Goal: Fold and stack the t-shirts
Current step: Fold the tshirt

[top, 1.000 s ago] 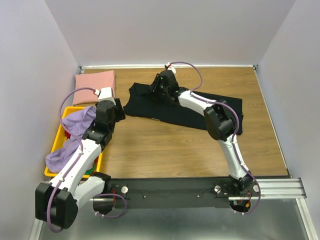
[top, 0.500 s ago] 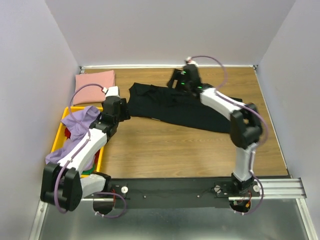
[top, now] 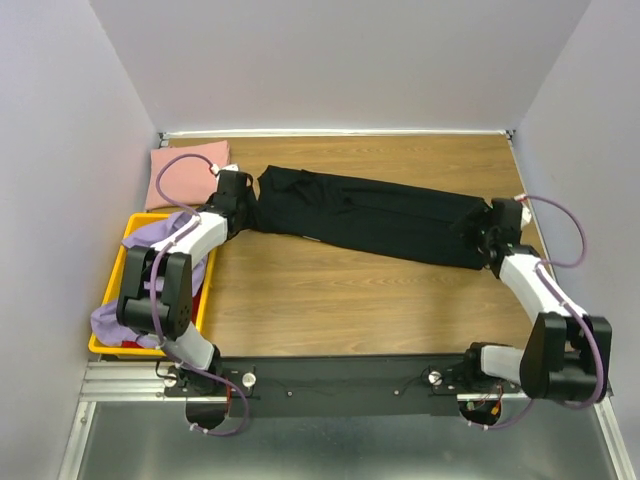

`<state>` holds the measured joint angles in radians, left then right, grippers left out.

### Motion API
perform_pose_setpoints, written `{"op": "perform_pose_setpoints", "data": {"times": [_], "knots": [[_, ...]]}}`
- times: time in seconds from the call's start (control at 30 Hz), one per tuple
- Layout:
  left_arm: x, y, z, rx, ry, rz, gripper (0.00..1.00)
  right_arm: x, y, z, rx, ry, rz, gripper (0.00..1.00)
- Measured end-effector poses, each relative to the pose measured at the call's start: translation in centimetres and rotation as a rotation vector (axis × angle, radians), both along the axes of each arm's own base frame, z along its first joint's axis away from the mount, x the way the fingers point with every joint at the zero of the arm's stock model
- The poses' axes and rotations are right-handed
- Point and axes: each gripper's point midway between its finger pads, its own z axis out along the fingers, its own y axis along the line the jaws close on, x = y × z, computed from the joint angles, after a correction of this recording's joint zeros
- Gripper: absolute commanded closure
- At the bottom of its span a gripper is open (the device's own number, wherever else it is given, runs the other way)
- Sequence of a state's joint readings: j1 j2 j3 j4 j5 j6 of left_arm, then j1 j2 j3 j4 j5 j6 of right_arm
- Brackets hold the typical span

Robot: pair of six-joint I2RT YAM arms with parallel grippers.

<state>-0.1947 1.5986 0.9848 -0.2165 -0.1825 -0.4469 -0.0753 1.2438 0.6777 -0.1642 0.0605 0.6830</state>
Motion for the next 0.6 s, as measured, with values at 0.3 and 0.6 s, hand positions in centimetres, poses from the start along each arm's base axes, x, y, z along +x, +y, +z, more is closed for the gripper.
{"op": "perform_pose_setpoints", "data": {"times": [0.3, 0.6], "knots": [[2.2, -0.1, -2.2, -0.023, 0.061, 0.001, 0.31, -3.9, -5.4, -1.9, 0.014, 0.066, -0.234, 0.05], [2.5, 0.0, -3.8, -0.044, 0.099, -0.002, 0.41, -5.6, -6.3, -5.6, 0.064, 0.182, -0.277, 0.12]]}}
